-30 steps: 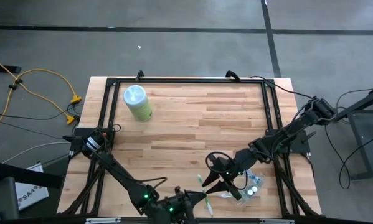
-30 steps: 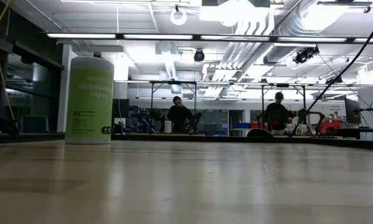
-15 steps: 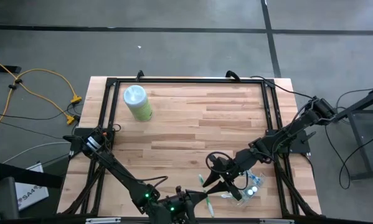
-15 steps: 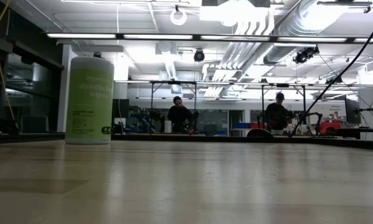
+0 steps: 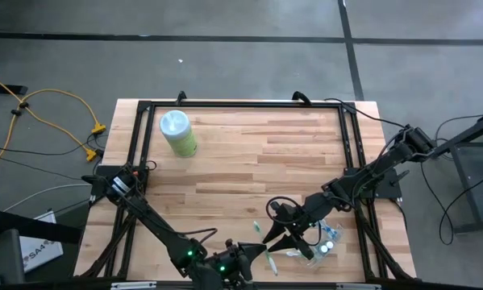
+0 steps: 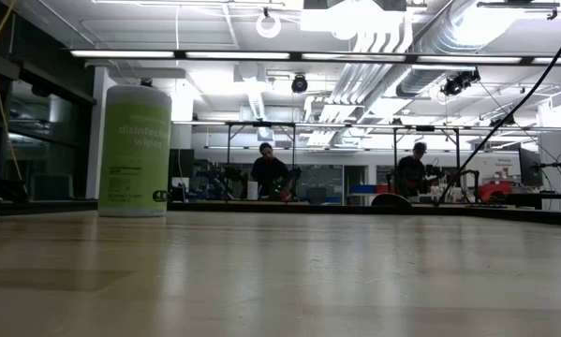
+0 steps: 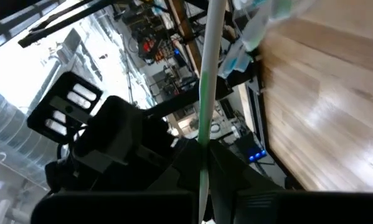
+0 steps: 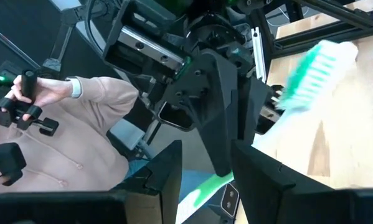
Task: Pick & Place toothbrushing station
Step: Put the green toothbrush into the left section of the transparent organizer
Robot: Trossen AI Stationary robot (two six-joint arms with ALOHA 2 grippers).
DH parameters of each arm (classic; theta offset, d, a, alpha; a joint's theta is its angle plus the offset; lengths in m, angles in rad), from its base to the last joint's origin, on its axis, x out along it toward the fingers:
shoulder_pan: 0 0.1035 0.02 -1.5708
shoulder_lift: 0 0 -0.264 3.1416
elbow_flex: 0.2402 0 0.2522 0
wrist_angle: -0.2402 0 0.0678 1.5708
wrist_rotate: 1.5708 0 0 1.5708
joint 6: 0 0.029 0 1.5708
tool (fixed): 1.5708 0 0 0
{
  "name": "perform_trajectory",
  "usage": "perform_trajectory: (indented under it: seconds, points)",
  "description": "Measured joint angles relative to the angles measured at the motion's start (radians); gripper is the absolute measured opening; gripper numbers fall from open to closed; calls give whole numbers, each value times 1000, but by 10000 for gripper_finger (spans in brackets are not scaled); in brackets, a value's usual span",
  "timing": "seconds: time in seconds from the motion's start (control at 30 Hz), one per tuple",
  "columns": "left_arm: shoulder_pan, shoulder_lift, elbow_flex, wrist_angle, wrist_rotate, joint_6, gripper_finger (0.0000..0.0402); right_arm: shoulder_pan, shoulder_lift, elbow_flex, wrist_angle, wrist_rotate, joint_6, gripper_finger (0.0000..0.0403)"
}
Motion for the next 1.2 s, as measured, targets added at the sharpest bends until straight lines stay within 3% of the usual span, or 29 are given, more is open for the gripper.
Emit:
perform_trajectory:
  seconds: [0.43,0.97,1.2]
  points:
    - [-37,0,0,-64,44,-52,3,-21,0,-1,-50,50,-5,128]
    - [20,0,0,-21,116,16,3,-27,0,-1,-43,43,-12,127]
    - [26,0,0,-5,131,19,3,-27,0,-1,-43,43,-30,99]
